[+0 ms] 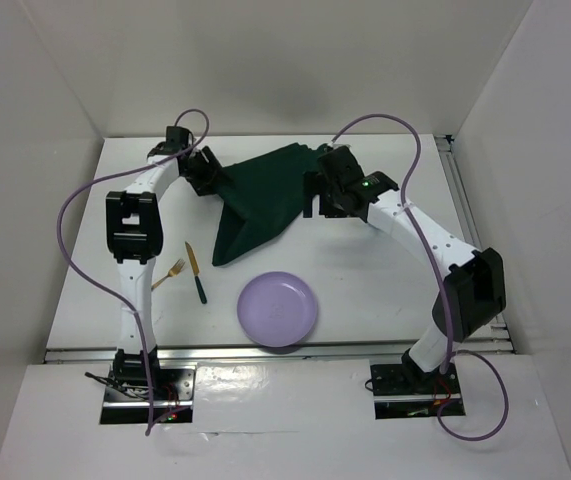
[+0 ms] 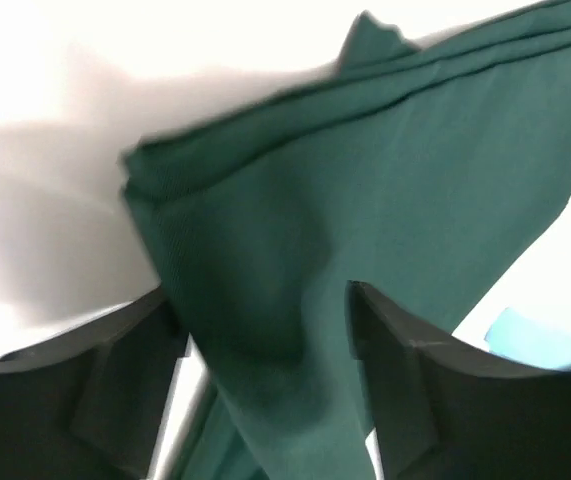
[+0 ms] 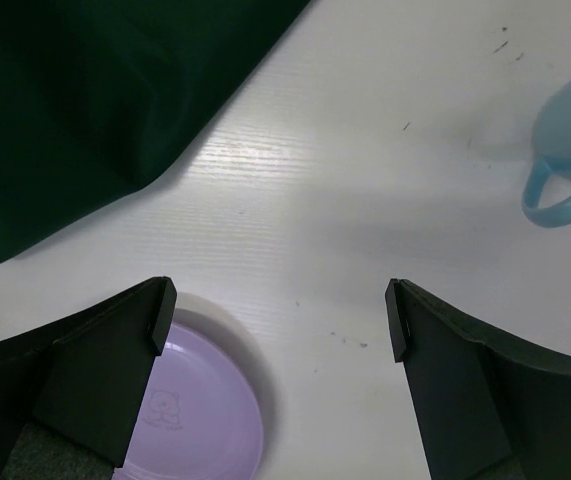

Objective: Set the dinner table for one person

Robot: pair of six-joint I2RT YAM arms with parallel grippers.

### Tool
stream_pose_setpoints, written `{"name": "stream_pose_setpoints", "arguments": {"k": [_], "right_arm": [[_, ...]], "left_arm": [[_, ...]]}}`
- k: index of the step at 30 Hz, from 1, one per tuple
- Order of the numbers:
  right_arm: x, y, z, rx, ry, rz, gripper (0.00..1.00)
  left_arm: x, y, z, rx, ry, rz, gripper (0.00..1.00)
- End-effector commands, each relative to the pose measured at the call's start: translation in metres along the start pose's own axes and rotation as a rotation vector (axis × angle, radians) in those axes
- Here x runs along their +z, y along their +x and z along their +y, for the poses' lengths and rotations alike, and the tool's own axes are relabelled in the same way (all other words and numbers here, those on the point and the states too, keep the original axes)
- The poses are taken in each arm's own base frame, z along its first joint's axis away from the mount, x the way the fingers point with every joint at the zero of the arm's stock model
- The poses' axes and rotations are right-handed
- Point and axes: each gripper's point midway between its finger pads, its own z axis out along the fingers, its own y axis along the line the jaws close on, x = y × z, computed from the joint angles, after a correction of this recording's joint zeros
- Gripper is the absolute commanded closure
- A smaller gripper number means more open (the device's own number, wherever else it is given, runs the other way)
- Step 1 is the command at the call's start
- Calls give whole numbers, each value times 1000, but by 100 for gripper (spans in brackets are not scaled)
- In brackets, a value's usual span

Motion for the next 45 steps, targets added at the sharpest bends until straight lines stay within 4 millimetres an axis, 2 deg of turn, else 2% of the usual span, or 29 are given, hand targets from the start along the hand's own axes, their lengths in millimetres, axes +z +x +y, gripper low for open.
{"name": "stream_pose_setpoints", "arguments": {"k": [1, 2, 3, 6, 7, 8, 9, 11, 14, 15, 16, 17, 18, 19, 22, 23, 25, 27, 29, 31, 33, 34, 35, 37, 38, 40, 41, 43, 45], "right_arm": [[-6, -10, 2, 8, -5, -7, 0], [-7, -13, 3, 10, -8, -15, 0], [-7, -12, 0, 8, 4, -9, 0], [-10, -10, -3, 26, 18, -9, 0], [-13, -11, -3, 29, 14, -17, 0], [-15, -10, -5, 37, 23, -20, 0], [-15, -10, -5, 48, 23, -20, 0], [-15, -3, -8, 57, 29, -8, 0], [-23, 1, -12, 107, 35, -20, 0], [-25, 2, -17, 124, 42, -22, 0], [-28, 2, -22, 151, 43, -36, 0], [-30, 3, -27, 169, 49, -39, 0], [-31, 4, -31, 185, 54, -41, 0], [-34, 5, -41, 202, 65, -53, 0], [-40, 9, -47, 226, 39, -59, 0], [-37, 16, -52, 234, 40, -44, 0], [-36, 22, -56, 239, 43, -30, 0], [-33, 33, -59, 236, 53, -11, 0], [-34, 35, -63, 251, 60, -11, 0], [-32, 36, -64, 251, 60, -11, 0], [-32, 35, -61, 253, 45, -13, 0], [-32, 35, -61, 244, 45, -13, 0], [-32, 34, -58, 245, 29, -15, 0], [-29, 34, -53, 246, 6, -6, 0], [-26, 34, -51, 245, -3, -1, 0], [-19, 40, -48, 242, -13, 33, 0], [-13, 46, -53, 246, 8, 60, 0], [-7, 54, -62, 290, 47, 102, 2], [1, 79, -82, 396, 106, 178, 5]], "left_arm": [[2, -20, -19, 7, 89, -40, 30], [1, -21, -22, 12, 103, -43, 39], [-10, -28, -34, 30, 127, -71, 57], [-29, -35, -60, 117, 174, -108, 77], [-36, -37, -65, 137, 177, -115, 89], [-47, -32, -87, 208, 214, -121, 96], [-48, -26, -94, 235, 223, -107, 100], [-68, -15, -121, 317, 269, -106, 100], [-78, 32, -160, 457, 332, -46, 100], [-96, 47, -180, 535, 379, -56, 100], [-90, 83, -193, 589, 396, -4, 100], [-93, 101, -203, 631, 412, 13, 100], [-97, 137, -219, 713, 441, 52, 100], [-93, 156, -220, 741, 441, 87, 100], [-89, 205, -222, 829, 428, 177, 78], [-88, 211, -218, 837, 409, 192, 51], [-94, 204, -221, 858, 381, 163, 25], [-105, 198, -224, 874, 364, 140, 7], [-118, 171, -217, 861, 308, 73, 7], [-140, 140, -206, 784, 257, -9, 16], [-144, 118, -163, 668, 155, -24, 32], [-152, 116, -166, 658, 153, -47, 38], [-145, 108, -133, 596, 81, -32, 44], [-142, 102, -99, 530, 1, -27, 49], [-136, 102, -68, 480, -63, -3, 49], [-134, 104, -39, 429, -147, 7, 44], [-135, 113, -17, 401, -180, 37, 38], [-129, 118, -6, 392, -175, 44, 34], [-122, 127, 12, 360, -191, 75, 29]]}}
